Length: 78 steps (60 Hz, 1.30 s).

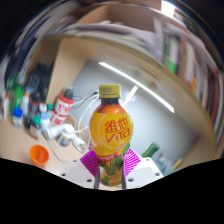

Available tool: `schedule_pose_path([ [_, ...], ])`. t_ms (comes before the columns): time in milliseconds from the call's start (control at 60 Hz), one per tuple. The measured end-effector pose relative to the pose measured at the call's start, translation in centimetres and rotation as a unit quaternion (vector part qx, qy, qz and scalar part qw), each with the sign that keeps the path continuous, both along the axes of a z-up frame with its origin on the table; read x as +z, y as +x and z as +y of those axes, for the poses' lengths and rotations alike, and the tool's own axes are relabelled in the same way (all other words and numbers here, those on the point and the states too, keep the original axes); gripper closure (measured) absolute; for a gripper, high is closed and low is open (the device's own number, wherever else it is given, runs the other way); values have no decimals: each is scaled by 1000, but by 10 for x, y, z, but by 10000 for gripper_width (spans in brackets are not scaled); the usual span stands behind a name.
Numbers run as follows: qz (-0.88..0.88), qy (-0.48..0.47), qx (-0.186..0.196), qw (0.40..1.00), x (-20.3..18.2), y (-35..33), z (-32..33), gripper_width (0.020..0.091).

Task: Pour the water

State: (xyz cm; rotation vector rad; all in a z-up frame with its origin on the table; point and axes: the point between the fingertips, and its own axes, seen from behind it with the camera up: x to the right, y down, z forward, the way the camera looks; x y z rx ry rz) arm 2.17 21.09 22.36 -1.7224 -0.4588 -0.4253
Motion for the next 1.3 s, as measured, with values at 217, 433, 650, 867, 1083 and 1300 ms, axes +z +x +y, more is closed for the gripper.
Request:
schedule_pose_path([
  [217,241,-32,14,970,-84,17,-45,805],
  [433,267,-61,44,961,-151,13,-46,805],
  [650,279,-37,57,958,-160,16,-50,783],
  [867,275,-64,48,958,-163,18,-52,600],
  [1083,289,-120,7,950,-154,30,-102,263],
  [1300,299,-122,-42,946,-89,32,-210,264],
])
